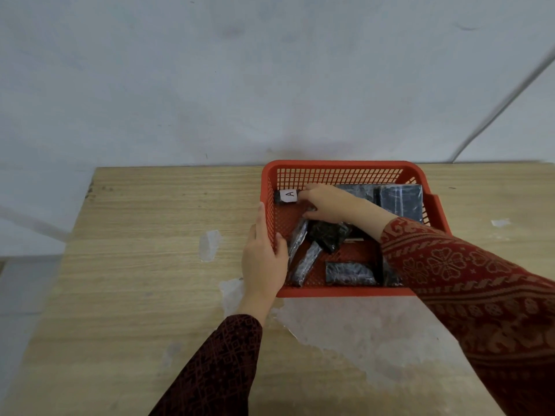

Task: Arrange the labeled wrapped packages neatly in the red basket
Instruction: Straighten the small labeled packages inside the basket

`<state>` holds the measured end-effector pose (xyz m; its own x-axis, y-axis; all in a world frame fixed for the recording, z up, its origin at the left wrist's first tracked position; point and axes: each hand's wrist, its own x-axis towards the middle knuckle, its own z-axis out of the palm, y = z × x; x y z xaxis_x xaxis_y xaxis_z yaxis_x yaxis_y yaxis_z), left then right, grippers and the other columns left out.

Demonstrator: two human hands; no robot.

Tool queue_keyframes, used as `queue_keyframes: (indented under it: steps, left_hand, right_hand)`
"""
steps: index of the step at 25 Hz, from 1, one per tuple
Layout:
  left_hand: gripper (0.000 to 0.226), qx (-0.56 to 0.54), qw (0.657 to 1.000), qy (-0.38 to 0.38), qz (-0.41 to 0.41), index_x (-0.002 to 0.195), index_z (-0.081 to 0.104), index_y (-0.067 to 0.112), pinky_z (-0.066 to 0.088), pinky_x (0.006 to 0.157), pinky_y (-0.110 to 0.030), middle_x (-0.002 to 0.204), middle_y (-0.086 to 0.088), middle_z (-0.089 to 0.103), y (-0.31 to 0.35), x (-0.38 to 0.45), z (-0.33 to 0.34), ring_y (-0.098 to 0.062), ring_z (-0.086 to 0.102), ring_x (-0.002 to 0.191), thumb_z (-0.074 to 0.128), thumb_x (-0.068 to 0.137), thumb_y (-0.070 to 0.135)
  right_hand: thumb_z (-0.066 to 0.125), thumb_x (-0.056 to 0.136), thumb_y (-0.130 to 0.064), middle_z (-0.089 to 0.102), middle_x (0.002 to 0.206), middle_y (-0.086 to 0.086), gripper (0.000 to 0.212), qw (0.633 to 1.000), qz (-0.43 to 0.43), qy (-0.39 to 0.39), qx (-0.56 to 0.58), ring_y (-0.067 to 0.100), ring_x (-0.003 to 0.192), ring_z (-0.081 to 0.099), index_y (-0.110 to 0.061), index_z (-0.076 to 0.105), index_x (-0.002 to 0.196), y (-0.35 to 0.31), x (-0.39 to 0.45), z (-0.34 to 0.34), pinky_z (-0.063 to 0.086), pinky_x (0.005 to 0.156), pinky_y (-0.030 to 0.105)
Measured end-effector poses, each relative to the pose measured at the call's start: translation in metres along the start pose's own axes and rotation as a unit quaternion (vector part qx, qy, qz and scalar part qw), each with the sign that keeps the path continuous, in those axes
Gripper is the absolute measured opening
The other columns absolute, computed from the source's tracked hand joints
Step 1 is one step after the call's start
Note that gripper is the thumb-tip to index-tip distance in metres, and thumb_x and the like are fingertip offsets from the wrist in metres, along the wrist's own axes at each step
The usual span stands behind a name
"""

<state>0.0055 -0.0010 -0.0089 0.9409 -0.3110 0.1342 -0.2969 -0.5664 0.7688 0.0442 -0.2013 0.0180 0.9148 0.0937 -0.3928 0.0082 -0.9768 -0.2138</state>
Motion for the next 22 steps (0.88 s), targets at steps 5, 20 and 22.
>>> queue_keyframes:
  steps: [5, 20, 22]
  left_hand:
    - [0.070, 0.003, 1.000, -0.003, -0.003, 0.151, 0.016, 0.021, 0.036, 0.079, -0.009, 0.129, -0.007, 0.054, 0.000, 0.000, -0.001, 0.004, 0.038, 0.094, 0.053, 0.092, 0.015]
    - [0.072, -0.004, 1.000, -0.020, -0.005, 0.152, 0.013, 0.023, 0.036, 0.072, -0.004, 0.133, -0.006, 0.052, 0.000, 0.001, -0.003, 0.003, 0.042, 0.091, 0.052, 0.092, 0.016]
    - [0.071, -0.005, 1.000, -0.015, -0.003, 0.152, 0.013, 0.024, 0.036, 0.078, -0.008, 0.135, -0.006, 0.051, 0.001, 0.001, -0.003, 0.003, 0.040, 0.094, 0.052, 0.092, 0.016]
  right_hand:
    - [0.062, 0.080, -0.055, 0.059, 0.126, 0.008, 0.067, 0.990, -0.019, -0.021, -0.137, 0.029, 0.119, 0.050, -0.020, 0.044, 0.134, 0.007, -0.032, 0.002, 0.027, 0.110, 0.047]
    - [0.039, 0.094, -0.053, 0.066, 0.079, 0.005, 0.045, 0.982, -0.001, 0.086, 0.168, 0.008, 0.068, 0.066, -0.018, 0.062, 0.109, 0.009, -0.066, -0.025, 0.049, 0.061, 0.017]
    - [0.037, 0.094, -0.054, 0.048, 0.049, 0.004, 0.048, 0.952, 0.074, 0.135, 0.263, 0.003, 0.038, 0.059, -0.015, 0.053, 0.072, 0.004, -0.050, -0.029, 0.041, 0.047, 0.022]
